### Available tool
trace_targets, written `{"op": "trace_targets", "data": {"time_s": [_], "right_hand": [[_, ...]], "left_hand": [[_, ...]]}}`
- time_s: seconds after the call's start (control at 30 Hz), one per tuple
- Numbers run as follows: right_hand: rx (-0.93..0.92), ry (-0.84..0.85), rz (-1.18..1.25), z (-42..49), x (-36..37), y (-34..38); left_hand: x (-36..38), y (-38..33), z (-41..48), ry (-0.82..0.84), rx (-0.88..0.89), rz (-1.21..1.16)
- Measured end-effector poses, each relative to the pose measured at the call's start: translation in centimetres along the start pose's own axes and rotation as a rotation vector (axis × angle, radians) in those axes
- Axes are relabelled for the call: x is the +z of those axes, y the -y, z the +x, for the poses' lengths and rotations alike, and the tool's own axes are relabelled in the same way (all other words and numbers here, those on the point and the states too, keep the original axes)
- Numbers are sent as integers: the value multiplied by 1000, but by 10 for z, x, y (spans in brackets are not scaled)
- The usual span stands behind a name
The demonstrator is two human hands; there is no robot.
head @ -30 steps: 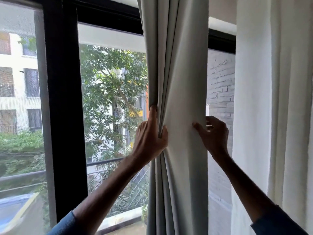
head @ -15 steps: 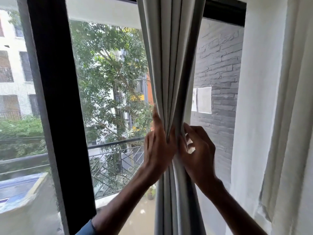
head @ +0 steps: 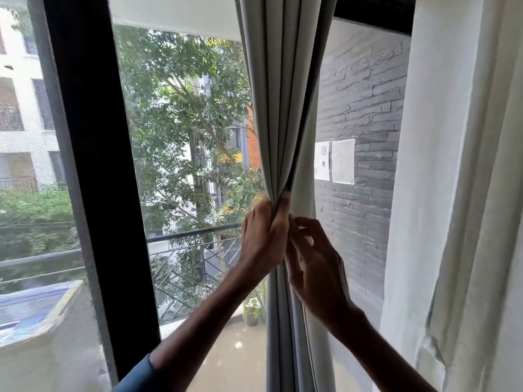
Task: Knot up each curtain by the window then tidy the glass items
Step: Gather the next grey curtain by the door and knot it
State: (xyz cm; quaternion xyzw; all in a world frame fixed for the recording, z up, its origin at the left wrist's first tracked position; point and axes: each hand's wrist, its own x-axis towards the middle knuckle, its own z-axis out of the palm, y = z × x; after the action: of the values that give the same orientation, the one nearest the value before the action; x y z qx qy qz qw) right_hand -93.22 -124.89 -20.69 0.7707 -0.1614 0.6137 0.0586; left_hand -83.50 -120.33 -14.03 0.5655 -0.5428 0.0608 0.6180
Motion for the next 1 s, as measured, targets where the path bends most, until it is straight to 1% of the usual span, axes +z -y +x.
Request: {"op": "trace_targets", "data": {"time_s": [0.13, 0.2, 0.27, 0.33, 0.37, 0.43, 0.47, 0.5, 0.53, 0.57, 0.63, 0.7, 0.77, 0.83, 0.93, 1.0], "right_hand": [[-2, 74, 63, -5, -3, -3], [6, 122, 115, -4, -9, -6], [2, 148, 169, 1, -17, -12], [14, 100, 209, 9, -26, -21], [49, 54, 225, 13, -29, -27], [156, -27, 249, 23, -29, -49], [253, -42, 266, 29, -25, -65], [388, -7, 330, 35, -21, -79], [530, 72, 470, 43, -19, -92], [626, 170, 648, 51, -18, -104], [663, 408, 1006, 59, -21, -115], [659, 550, 1196, 62, -25, -113], [652, 581, 1266, 60, -26, -109], [680, 579, 1290, 58, -24, -106], [714, 574, 1210, 55, -23, -98], [709, 538, 1128, 50, -27, -91]], "left_hand": [[4, -5, -2, -31, -12, 14], [6, 3, 7, -56, -58, 20], [8, 10, 13, -41, -103, 18], [9, 9, 14, -4, -146, 54], [10, 7, 13, 22, -174, 86], [11, 6, 15, 78, -160, 78], [10, 8, 17, 108, -142, 14], [8, 9, 19, 138, -137, -63], [6, 12, 21, 181, -142, -134], [3, 14, 23, 232, -153, -204], [-3, 13, 24, 331, -166, -349], [-11, 15, 26, 419, -199, -453], [-17, 20, 28, 487, -240, -513], [-20, 25, 30, 512, -262, -539], [-20, 30, 30, 507, -241, -554], [-19, 35, 30, 465, -209, -504]]}}
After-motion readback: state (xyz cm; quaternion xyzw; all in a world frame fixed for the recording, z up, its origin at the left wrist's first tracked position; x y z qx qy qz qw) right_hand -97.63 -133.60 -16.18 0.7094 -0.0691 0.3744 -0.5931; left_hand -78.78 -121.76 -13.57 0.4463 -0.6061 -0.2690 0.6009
